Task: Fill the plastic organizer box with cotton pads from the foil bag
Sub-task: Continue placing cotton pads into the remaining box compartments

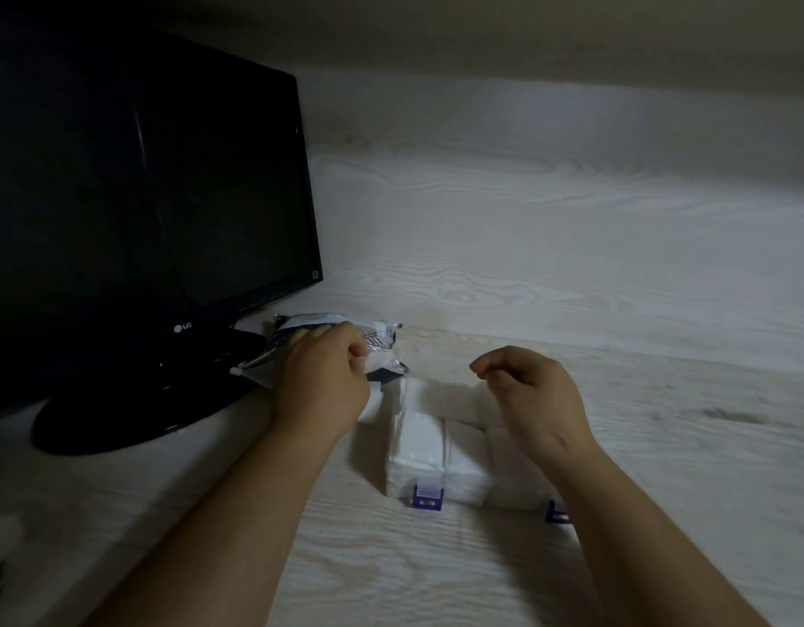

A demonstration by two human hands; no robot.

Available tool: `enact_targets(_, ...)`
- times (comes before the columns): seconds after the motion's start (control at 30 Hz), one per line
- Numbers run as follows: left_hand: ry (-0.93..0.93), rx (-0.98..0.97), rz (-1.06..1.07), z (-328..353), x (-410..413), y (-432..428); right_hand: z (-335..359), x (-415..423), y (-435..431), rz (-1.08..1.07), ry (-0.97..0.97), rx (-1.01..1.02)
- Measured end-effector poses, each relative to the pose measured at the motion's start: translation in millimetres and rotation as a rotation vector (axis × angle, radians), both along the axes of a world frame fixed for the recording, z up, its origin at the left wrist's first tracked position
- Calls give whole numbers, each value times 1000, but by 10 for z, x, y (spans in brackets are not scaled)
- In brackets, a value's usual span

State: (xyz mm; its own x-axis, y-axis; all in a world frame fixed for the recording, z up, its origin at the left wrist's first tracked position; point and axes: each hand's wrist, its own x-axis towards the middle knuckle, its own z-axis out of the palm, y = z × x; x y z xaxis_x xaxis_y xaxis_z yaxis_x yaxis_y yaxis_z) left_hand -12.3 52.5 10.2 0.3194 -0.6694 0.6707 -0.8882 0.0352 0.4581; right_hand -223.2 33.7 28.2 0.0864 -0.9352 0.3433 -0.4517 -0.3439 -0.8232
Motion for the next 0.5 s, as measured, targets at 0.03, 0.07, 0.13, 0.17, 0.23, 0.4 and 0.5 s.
enact_targets(0.03, 55, -12, -38, -4, -7, -18, 4, -3, 4, -4, -13, 7)
enact_targets(0.07, 110, -20, -69, -10, -15, -32, 8, -4, 6, -5, -19, 13)
enact_targets(0.13, 214, -30, -114, -6, -30, -47, 12, -3, 8, -3, -26, 18)
enact_targets(0.17, 266, -27, -129, 1, -35, -55, 11, -4, 8, -1, -29, 20)
enact_targets(0.23, 414, -17, -155, 21, -37, -74, 6, -6, 7, 6, -31, 30)
enact_targets(0.4, 909, 2, -379, 76, -61, -66, 2, -4, -4, 41, -37, 36)
enact_targets(0.5, 1015, 43, -485, 85, -160, -51, -5, 10, -9, 104, -40, 24)
